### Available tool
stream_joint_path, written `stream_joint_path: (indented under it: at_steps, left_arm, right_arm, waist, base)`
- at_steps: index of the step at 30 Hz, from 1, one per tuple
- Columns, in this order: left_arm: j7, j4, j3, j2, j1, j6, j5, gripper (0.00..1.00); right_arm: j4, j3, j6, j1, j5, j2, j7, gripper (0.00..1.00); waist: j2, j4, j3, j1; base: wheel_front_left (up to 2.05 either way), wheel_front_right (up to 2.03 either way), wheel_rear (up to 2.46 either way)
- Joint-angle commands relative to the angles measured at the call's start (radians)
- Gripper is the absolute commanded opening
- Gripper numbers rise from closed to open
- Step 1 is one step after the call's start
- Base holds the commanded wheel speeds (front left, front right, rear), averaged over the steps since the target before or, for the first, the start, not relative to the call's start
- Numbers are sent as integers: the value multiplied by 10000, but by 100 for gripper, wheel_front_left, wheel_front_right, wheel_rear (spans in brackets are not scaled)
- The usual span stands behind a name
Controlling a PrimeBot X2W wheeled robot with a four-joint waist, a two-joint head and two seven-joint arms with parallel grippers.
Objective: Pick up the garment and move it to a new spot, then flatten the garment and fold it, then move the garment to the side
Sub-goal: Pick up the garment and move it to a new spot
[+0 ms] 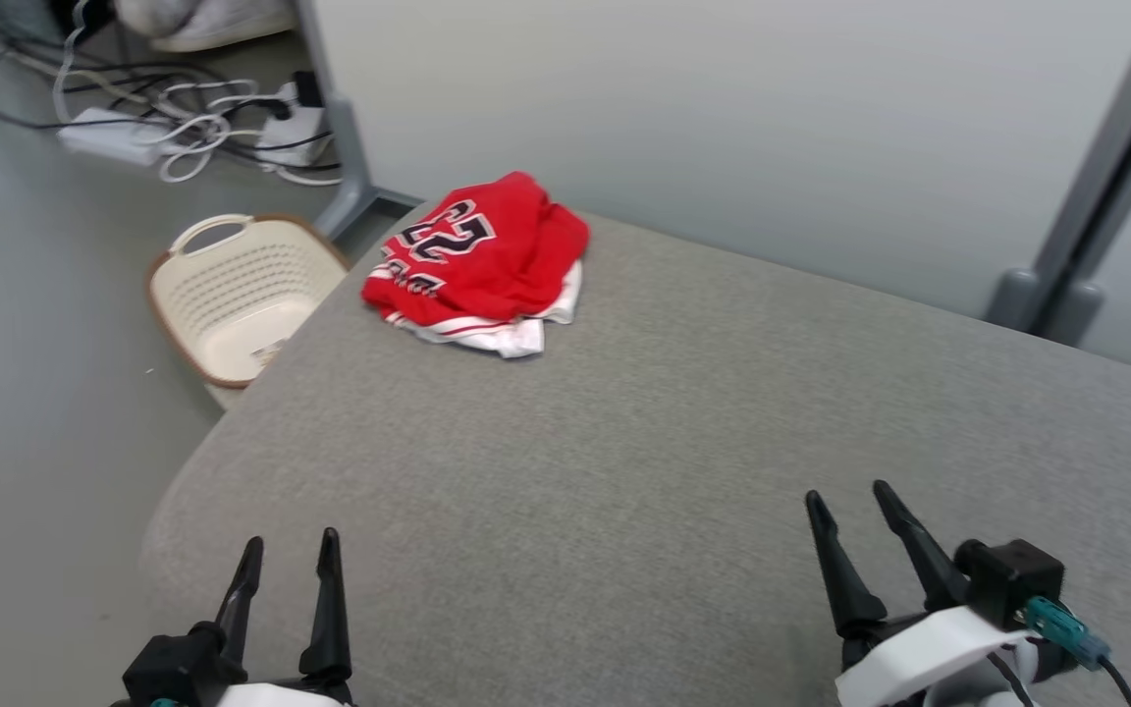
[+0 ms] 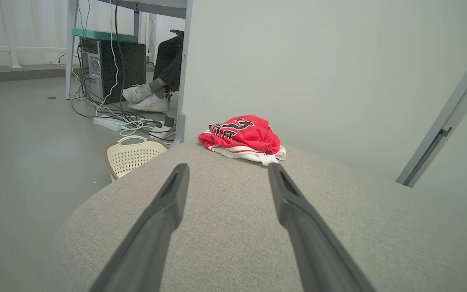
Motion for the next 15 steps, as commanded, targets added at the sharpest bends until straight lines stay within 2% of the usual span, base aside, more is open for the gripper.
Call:
stream_joint_path:
  at_steps: [1, 8, 15]
  left_arm:
    - [-48, -136, 112, 64, 97, 71, 0, 100]
    - [-49, -700, 436, -3, 481, 271, -101, 100]
    - [-49, -830, 402, -47, 604, 324, -197, 100]
  right_arm:
    - [-51, 94, 1, -158, -25, -41, 63, 100]
    - [73, 680, 1, -679, -69, -45, 216, 100]
    - [187, 805, 1, -908, -161, -48, 250, 100]
  waist:
    - [0, 589, 146, 0]
    - [0, 784, 466, 0]
    - [0, 800, 666, 0]
  base:
    - [0, 0, 0]
    - [0, 0, 0]
    - [0, 0, 0]
